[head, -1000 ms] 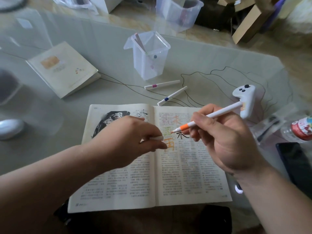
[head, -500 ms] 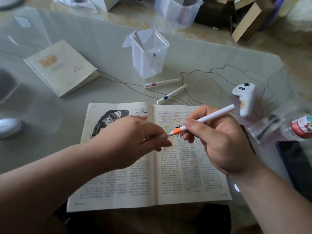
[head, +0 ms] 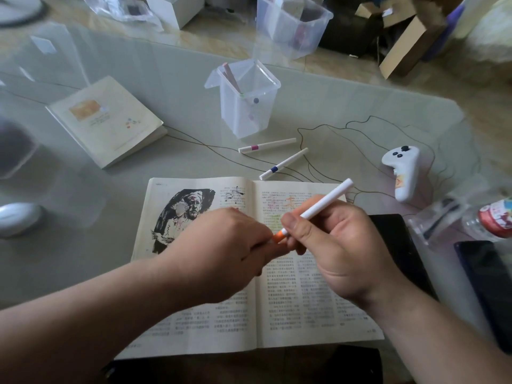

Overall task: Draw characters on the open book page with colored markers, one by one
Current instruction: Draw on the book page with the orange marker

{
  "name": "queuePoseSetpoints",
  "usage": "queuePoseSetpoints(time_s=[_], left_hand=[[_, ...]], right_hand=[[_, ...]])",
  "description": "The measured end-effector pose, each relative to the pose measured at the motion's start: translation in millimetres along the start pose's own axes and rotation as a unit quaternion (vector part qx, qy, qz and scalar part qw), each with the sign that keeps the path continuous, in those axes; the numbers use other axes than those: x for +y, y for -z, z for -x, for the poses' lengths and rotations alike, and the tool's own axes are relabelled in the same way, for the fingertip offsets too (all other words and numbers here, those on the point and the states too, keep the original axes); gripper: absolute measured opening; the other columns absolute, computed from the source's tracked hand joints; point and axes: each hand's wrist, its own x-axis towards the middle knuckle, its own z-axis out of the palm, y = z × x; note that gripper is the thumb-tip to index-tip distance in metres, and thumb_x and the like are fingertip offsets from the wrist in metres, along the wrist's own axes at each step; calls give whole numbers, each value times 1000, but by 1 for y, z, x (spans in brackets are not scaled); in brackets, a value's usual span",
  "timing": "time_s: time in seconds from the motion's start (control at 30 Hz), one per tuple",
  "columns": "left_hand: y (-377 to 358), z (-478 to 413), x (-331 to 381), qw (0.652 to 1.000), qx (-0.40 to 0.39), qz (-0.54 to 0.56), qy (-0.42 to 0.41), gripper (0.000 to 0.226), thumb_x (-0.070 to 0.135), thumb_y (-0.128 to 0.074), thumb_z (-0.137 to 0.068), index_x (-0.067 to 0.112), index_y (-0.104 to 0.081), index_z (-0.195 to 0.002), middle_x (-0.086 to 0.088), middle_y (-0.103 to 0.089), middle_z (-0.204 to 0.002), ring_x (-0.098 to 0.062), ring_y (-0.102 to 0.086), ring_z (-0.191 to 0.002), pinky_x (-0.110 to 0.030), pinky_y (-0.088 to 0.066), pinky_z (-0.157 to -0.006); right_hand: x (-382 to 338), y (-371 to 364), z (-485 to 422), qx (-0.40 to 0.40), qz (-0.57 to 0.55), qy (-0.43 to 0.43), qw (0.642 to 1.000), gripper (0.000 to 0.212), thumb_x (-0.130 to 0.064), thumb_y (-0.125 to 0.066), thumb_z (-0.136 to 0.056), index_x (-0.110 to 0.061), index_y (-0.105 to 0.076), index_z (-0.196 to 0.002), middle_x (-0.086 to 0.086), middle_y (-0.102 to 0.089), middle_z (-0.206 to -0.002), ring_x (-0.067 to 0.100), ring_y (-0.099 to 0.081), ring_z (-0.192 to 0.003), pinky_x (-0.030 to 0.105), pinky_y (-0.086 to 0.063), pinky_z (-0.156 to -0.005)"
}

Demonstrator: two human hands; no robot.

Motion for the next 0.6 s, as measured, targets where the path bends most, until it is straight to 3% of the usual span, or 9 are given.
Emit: queuePoseSetpoints(time_s=[0.13, 0.2, 0.3, 0.37, 0.43, 0.53, 0.6], left_hand=[[11, -17, 0, 987, -54, -48, 146, 45, 62, -54, -89, 26, -64, -65, 10, -65, -58, -9, -59, -53, -30, -50, -52], [12, -23, -2, 978, -76, -83, 177, 42, 62, -54, -89, 27, -61, -67, 3, -68, -65, -12, -59, -57, -33, -50, -56], [20, -31, -6, 971, -78, -96, 204, 30, 61, -58, -86, 32, -63, -82, 7, -69, -77, -11, -61, -67, -29, -49, -60], [29, -36, -13, 966, -61, -106, 228, 37, 60, -62, -83, 36, -61, -111, 12, -70, -91, -13, -65, -83, -28, -48, -62], [40, -38, -21, 961, -30, -137, 240, 48, 58, -62, -82, 39, -52, -126, 14, -69, -100, -14, -65, -95, -27, -42, -60], [51, -39, -33, 958, 26, -152, 242, 46, 59, -58, -83, 38, -55, -124, 13, -69, -99, -17, -64, -98, -30, -50, -73], [54, -39, -36, 959, 38, -148, 240, 41, 59, -56, -83, 37, -58, -117, 13, -68, -96, -17, -64, -97, -30, -50, -74]], right_hand=[[-2, -4, -9, 38, 40, -17, 998, 9, -16, -68, -93, -17, -69, -84, -4, -68, -62, 7, -65, -60, 19, -51, -60], [0, -5, -9, 76, 37, -7, 996, 9, -21, -67, -94, -24, -68, -86, -3, -69, -68, 11, -67, -67, 28, -55, -65], [-11, -6, -14, 132, 56, 43, 989, 9, -29, -64, -94, -24, -66, -87, 0, -66, -69, 13, -65, -67, 26, -53, -67], [-26, -6, -23, 142, 101, 80, 982, 12, -29, -64, -93, -22, -65, -84, 2, -67, -69, 17, -64, -66, 28, -53, -64], [-42, -6, -39, 160, 157, 121, 967, 11, -23, -67, -94, -21, -65, -83, -4, -68, -68, 16, -63, -61, 28, -52, -60], [-71, -5, -85, 205, 227, 198, 931, 9, -17, -67, -93, -17, -65, -84, -9, -63, -63, 2, -62, -63, 14, -47, -60], [-87, -7, -122, 221, 264, 231, 910, 6, -20, -67, -92, -14, -66, -89, -13, -63, -73, 1, -64, -70, 14, -49, -65]])
